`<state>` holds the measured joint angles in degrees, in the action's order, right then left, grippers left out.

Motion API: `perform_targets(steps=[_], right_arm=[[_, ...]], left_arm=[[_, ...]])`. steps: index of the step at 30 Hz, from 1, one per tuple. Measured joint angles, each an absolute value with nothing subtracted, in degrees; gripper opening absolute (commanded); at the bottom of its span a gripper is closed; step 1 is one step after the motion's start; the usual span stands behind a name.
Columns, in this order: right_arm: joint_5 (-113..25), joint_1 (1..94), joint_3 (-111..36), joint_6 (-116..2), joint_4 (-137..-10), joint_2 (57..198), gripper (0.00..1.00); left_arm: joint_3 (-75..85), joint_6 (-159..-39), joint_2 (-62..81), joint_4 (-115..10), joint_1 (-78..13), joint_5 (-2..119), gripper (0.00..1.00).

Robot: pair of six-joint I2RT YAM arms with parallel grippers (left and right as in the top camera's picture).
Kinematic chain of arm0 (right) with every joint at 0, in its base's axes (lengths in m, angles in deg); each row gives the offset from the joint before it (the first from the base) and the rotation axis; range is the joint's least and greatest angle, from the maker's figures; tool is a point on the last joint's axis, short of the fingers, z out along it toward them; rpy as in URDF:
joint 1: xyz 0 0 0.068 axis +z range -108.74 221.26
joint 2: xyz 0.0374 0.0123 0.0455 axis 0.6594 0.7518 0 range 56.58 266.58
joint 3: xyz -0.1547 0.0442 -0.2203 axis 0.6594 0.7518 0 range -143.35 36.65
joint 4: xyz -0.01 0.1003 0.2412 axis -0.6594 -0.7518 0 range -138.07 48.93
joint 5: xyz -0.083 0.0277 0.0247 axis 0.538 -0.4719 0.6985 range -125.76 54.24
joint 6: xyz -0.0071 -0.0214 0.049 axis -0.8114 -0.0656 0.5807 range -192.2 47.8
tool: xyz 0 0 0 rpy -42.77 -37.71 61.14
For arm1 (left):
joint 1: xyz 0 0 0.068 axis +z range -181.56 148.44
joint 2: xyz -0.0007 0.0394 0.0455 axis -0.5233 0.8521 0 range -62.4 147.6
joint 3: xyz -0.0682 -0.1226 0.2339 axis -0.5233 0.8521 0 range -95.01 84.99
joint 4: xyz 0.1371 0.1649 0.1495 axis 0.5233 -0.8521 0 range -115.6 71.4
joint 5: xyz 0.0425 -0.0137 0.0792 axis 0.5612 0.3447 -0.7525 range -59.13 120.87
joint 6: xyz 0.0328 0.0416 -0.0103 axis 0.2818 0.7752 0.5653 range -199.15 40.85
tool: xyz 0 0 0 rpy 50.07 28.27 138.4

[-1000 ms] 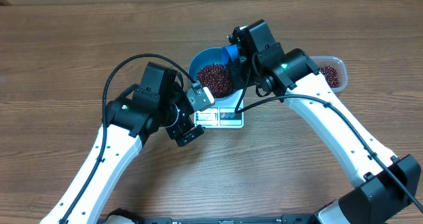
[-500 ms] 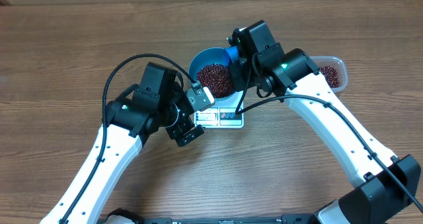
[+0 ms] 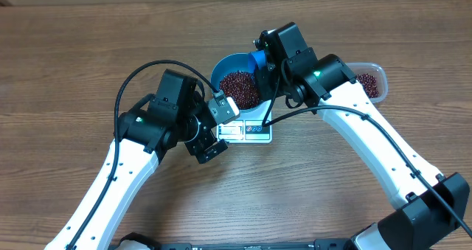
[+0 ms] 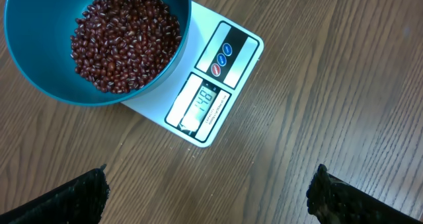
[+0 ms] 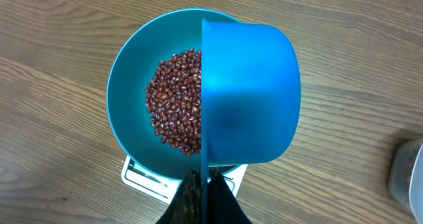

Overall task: Scoop item into bowl and weigh 150g on scale
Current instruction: 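Hold the tipped scoop over the bowl while the scale settles, then lift the scoop with the right gripper back toward the bean tub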

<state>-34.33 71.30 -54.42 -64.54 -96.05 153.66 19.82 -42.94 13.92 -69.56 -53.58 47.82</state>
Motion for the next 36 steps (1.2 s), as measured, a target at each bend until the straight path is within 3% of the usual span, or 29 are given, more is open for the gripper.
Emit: perform_targets(steps=[9,28,36], right_arm=[[-39.81,70.4,-54.42,-57.37,-96.16,153.66,0.04],[-66.13,56.13,-54.42,-48.45,-94.28,153.66,0.04],[-70.44,48.74,-54.42,-48.23,-94.24,153.66,0.04]], left_arm=[[19.82,-42.94,13.92,-69.56,-53.58,47.82,0.99],[19.82,-42.94,13.92,-69.56,-53.58,47.82,0.99],[19.82,-42.94,13.92,-69.56,-53.58,47.82,1.0]])
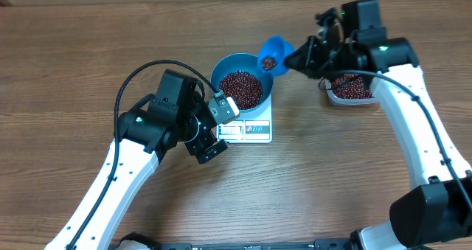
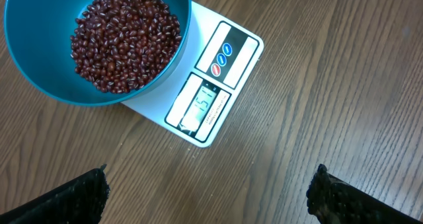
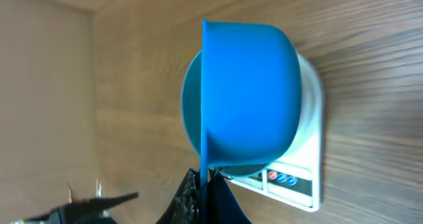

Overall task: Scoop item into bowl and weigh 150g on scale
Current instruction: 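Lift the scoop with the right gripper back toward the bean tub, then dip the scoop into the tub of red beans and lift it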

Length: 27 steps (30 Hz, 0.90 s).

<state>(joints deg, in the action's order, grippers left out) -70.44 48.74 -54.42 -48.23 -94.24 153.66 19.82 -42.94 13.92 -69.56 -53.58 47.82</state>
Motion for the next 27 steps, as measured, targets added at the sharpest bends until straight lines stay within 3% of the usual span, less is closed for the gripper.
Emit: perform_targets(steps=[14,27], right_arm=[[-70.7,32.39,-54.42,-51.12,-100.01,153.66,0.04],[-57.28,30.84,-54.42,-56.1,-106.31,153.66,0.04]], left_arm=[[19.82,-42.94,13.92,-69.56,-53.58,47.82,1.0],[19.82,-42.94,13.92,-69.56,-53.58,47.82,0.99]])
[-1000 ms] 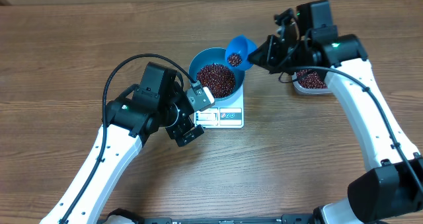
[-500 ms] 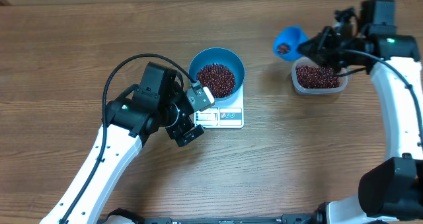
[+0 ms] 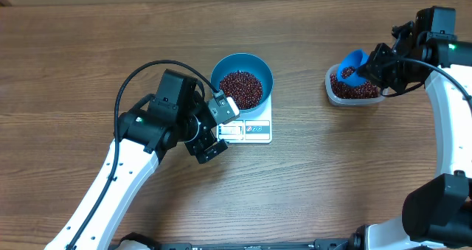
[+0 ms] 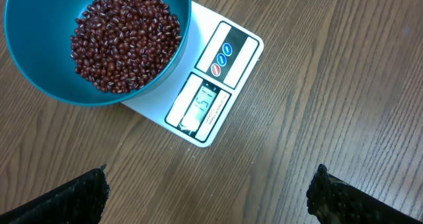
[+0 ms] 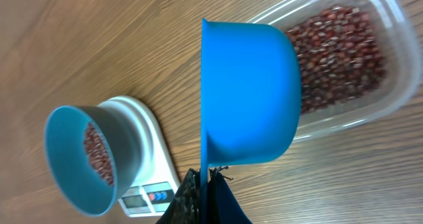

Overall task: Scoop item into bowl and weigh 150g on scale
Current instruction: 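Dip the scoop into the tub of red beans and lift it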

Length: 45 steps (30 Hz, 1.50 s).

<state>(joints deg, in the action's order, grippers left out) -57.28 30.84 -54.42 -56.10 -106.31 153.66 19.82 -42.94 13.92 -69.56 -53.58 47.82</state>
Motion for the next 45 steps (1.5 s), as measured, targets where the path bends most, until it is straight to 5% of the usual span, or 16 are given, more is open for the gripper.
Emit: perform_targets(steps=[27,45], right_arm=[[-25.8,39.52,-54.42,-58.7,-107.51,153.66,0.04],[-18.94,40.17,-54.42,-58.75,-108.62,153.66,0.04]], left_arm=[[19.82,-42.94,13.92,-69.56,-53.58,47.82,0.99],[19.82,-42.94,13.92,-69.56,-53.58,47.82,0.99]])
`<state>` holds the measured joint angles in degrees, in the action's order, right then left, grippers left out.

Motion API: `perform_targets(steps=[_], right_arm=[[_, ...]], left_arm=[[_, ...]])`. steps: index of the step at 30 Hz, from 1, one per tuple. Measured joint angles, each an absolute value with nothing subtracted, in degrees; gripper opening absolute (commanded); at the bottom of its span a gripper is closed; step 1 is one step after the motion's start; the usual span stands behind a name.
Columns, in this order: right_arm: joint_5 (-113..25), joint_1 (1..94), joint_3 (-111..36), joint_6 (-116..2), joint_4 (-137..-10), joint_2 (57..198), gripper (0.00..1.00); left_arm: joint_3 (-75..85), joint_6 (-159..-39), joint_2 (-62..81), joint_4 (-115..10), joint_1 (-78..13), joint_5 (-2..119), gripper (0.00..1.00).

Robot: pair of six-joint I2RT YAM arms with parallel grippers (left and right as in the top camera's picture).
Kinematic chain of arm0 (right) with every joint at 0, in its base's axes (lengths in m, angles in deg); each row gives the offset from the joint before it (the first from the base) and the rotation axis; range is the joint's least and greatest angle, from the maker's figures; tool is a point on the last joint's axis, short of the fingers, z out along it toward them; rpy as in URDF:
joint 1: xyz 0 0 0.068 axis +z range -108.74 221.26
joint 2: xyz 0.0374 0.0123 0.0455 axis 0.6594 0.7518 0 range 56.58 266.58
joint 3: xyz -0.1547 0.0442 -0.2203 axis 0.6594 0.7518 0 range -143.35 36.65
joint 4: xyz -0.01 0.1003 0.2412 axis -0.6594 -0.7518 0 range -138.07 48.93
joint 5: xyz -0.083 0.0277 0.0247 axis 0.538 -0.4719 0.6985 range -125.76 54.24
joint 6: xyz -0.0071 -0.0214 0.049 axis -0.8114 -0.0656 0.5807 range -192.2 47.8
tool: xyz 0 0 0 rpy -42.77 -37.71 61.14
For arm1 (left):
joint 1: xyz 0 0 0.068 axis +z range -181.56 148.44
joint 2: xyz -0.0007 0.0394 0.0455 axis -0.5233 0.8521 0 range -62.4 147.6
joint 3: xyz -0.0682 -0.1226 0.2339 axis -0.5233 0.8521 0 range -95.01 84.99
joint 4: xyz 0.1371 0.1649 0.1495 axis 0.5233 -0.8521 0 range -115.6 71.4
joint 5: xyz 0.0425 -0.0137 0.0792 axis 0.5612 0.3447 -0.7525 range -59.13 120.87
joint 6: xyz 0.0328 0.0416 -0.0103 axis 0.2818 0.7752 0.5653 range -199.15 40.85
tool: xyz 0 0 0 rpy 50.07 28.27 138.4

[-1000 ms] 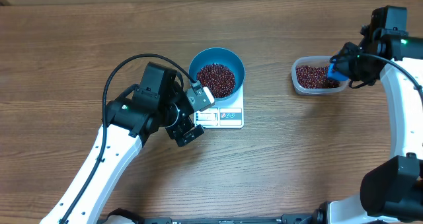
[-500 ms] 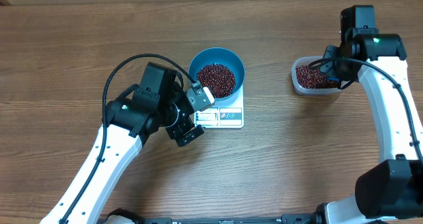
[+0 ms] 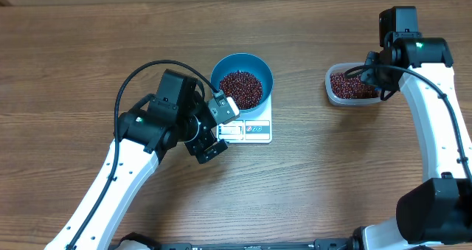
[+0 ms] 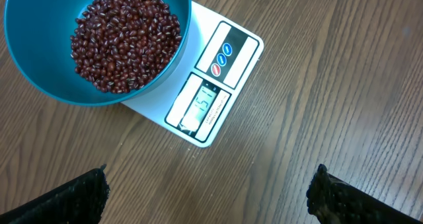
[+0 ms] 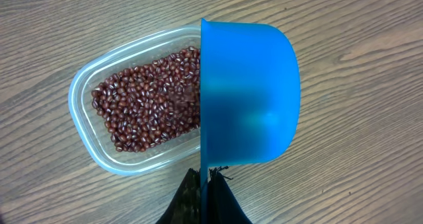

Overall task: Scoop item into bowl and weigh 150g on scale
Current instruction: 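Dip the scoop into the tub of red beans and lift it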

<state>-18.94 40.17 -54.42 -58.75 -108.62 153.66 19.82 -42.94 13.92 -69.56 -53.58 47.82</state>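
Note:
A teal bowl (image 3: 242,80) of red beans stands on the white scale (image 3: 251,130); in the left wrist view the bowl (image 4: 99,45) sits at the upper left and the scale's display (image 4: 204,102) shows digits. My left gripper (image 4: 206,192) hangs open over bare table just in front of the scale. My right gripper (image 5: 206,184) is shut on the handle of the blue scoop (image 5: 248,92), which is held over the right end of the clear tub (image 5: 132,112) of beans. In the overhead view the scoop is hidden under the right wrist.
The clear bean tub (image 3: 352,85) sits at the right rear of the wooden table (image 3: 332,176). The left arm (image 3: 147,132) reaches in beside the scale, with a black cable looping over it.
My right gripper has turned the scoop: it was tilted with its cup over the tub's edge and the scale in sight, now its back faces the camera above the tub. Left arm unchanged.
My right gripper held the scoop over the bowl on the scale. Then the scoop, with some beans in it, was beside the bowl, and the display's reading had changed. Then it was at the bean tub, where it is now. The left gripper stayed open throughout.

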Motion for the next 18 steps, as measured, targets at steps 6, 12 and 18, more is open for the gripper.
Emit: perform_targets(steps=[6,12,18], right_arm=[[-18.66,40.28,-54.42,-58.7,-108.62,153.66,0.04],[-15.25,44.15,-54.42,-58.75,-108.64,153.66,0.04],[-12.36,47.21,-54.42,-58.72,-108.67,153.66,0.04]], left_arm=[[19.82,-42.94,13.92,-69.56,-53.58,47.82,1.0],[19.82,-42.94,13.92,-69.56,-53.58,47.82,1.0],[19.82,-42.94,13.92,-69.56,-53.58,47.82,1.0]])
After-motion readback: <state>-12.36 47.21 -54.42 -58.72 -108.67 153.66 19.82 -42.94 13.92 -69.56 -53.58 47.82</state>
